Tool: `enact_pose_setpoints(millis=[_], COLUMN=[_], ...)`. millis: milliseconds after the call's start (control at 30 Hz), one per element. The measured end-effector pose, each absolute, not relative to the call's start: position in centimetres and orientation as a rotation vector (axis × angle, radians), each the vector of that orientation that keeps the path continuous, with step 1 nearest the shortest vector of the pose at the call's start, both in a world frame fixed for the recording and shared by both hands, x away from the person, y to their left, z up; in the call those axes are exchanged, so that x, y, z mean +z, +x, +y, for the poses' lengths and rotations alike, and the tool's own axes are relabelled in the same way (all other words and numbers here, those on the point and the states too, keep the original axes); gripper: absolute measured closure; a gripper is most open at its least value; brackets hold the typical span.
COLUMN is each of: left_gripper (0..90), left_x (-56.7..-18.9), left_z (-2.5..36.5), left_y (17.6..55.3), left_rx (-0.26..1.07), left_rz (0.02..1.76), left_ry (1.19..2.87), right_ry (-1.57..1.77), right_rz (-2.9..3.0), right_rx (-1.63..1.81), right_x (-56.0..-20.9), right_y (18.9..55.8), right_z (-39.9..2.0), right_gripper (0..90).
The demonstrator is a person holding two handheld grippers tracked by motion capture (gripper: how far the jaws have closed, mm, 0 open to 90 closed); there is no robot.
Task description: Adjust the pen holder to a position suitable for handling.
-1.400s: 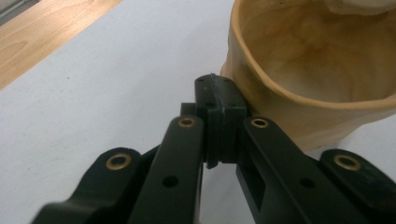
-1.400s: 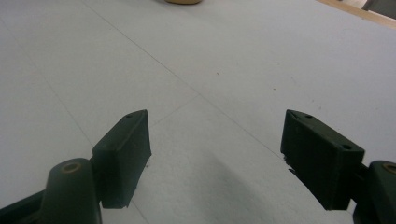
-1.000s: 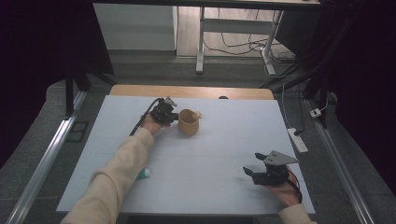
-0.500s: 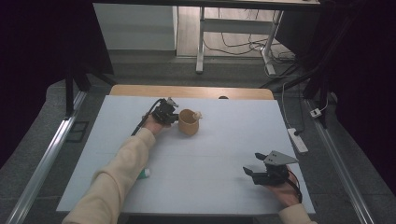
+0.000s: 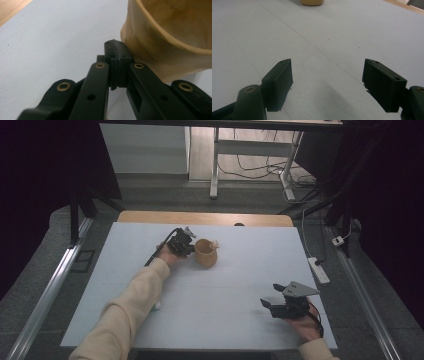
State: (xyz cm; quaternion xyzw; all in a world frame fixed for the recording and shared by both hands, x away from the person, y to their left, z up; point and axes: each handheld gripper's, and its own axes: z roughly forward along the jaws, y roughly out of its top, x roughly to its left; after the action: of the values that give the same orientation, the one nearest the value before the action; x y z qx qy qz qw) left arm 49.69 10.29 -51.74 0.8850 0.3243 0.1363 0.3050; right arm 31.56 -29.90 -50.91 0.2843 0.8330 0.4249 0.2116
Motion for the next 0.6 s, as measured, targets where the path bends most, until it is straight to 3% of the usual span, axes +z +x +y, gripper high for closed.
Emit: enact_pose_setpoints(millis=[600], left_gripper=[88.8], left_x=[-51.8], left_z=[7.7], left_y=[49.3], left_rx=[0.344], left_rz=[0.81], left_ry=[2.355], right_ry=[0.783], right_rz=[2.314], right_rx=[1.186], right_x=[-50.9], right_y=[31.5], right_z=[-29.9], right_gripper=[23.7])
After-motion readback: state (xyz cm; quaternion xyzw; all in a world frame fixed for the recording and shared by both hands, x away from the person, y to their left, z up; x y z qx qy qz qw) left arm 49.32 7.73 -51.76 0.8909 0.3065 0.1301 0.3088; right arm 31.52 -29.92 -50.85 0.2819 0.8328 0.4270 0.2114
